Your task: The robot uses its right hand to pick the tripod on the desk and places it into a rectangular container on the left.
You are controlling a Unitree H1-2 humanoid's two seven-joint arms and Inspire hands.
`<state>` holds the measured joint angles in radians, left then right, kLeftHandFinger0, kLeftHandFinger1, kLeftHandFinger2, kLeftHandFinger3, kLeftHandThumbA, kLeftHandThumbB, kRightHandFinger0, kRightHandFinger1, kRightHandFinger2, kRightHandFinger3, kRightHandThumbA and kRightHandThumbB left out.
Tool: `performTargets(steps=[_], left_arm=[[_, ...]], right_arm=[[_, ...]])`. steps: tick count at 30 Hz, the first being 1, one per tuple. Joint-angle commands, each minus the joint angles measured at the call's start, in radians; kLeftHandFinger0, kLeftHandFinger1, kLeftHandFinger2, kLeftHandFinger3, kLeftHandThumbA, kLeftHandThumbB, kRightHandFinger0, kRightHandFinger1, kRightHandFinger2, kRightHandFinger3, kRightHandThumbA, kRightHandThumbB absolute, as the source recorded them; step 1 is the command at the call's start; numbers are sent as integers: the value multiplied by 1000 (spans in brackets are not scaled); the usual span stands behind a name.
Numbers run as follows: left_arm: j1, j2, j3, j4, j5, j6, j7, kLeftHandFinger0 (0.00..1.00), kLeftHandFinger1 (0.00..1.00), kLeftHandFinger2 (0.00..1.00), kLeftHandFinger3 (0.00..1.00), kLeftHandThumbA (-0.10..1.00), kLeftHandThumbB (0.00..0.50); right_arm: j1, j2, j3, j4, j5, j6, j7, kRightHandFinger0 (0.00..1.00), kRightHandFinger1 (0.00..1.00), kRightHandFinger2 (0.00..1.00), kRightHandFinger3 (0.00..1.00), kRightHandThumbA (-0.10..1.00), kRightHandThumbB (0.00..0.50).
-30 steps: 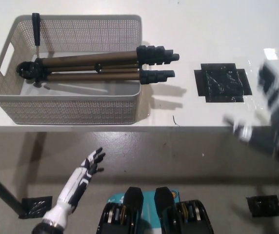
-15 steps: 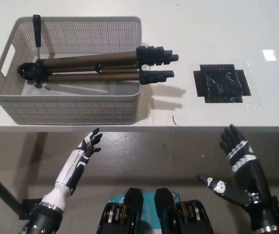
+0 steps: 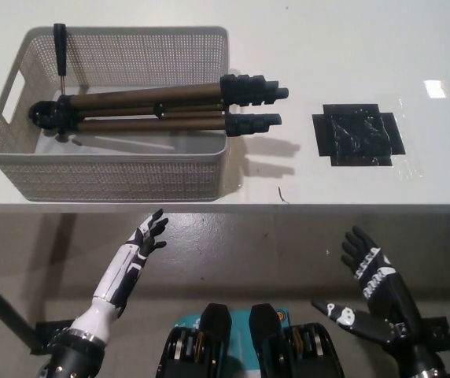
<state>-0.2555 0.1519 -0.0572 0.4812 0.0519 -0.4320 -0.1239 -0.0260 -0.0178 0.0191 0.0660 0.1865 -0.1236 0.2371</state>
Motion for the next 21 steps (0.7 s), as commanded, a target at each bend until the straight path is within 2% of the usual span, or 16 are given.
performTargets(steps=[1, 6, 13, 17, 21], left_arm=[[5, -1, 3, -26, -6, -38, 14, 927, 1000, 1000, 1000, 1000, 500], [13, 5, 6, -43, -5, -38, 15, 912, 1000, 1000, 1000, 1000, 500], [33, 2, 8, -60, -6, -38, 17, 895, 1000, 1000, 1000, 1000, 500], [39, 1, 11, -60, -14, -38, 13, 899, 1000, 1000, 1000, 1000, 500], [38, 3, 7, -58, -9, -38, 12, 890, 1000, 1000, 1000, 1000, 500]], right_arm=[[-10, -1, 25, -7, -11, -10, 13, 1000, 1000, 1000, 1000, 959, 127], [-9, 2, 54, -9, -36, -25, 4, 1000, 1000, 1000, 1000, 997, 95], [6, 10, 72, -14, -61, -54, -12, 1000, 1000, 1000, 1000, 1000, 116], [0, 8, 72, -3, -73, -69, -20, 1000, 1000, 1000, 1000, 1000, 92], [-5, 6, 69, 4, -87, -79, -27, 1000, 1000, 1000, 1000, 1000, 98]])
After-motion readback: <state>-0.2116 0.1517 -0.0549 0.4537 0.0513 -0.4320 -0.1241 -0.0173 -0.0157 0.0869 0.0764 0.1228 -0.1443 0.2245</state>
